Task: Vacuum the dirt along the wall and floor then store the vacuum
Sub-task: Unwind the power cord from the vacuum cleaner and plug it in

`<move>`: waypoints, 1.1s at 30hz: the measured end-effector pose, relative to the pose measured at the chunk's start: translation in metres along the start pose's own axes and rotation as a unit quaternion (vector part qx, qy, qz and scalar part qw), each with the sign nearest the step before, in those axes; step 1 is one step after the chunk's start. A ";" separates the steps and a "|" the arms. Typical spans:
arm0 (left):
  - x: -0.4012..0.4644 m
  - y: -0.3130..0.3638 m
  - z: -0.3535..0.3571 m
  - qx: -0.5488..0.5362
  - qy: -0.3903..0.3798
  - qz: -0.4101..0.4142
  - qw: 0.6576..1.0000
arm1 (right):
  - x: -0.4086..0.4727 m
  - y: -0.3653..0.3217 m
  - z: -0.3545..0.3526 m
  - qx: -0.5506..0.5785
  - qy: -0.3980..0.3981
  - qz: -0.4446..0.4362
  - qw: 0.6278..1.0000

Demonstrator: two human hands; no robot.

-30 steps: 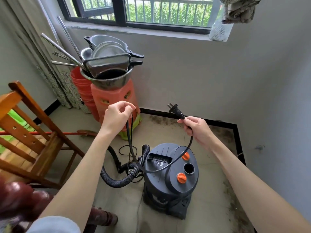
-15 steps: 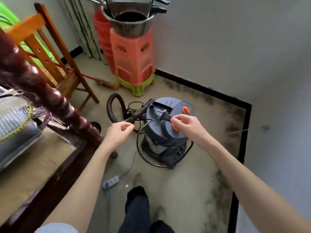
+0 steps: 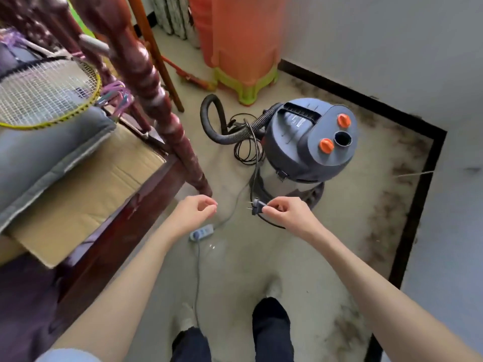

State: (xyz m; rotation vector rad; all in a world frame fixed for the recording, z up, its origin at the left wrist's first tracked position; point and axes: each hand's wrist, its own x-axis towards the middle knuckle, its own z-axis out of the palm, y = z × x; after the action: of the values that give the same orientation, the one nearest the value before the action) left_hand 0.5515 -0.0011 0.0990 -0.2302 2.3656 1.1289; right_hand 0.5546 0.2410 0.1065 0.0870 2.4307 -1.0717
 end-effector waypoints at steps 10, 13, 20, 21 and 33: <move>0.070 -0.260 0.060 0.047 0.014 -0.046 0.998 | 0.106 0.071 0.217 -0.108 -0.070 0.008 0.992; 0.109 -0.345 0.108 0.072 0.012 -0.061 0.995 | 0.157 0.118 0.282 -0.146 -0.077 0.005 0.986; 0.215 -0.484 0.192 0.143 0.002 -0.057 0.988 | 0.278 0.212 0.411 -0.199 -0.099 0.000 0.975; 0.230 -0.499 0.200 0.142 0.005 -0.053 0.988 | 0.294 0.222 0.426 -0.206 -0.100 -0.007 0.973; 0.328 -0.570 0.250 0.102 0.040 -0.010 0.994 | 0.400 0.265 0.523 -0.320 -0.113 -0.016 0.941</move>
State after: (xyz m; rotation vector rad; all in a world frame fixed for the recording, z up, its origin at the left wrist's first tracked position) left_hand 0.5661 -0.1547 -0.5873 -0.2295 2.5224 0.8765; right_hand 0.4757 0.0005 -0.5562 -0.2754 2.4429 -0.2407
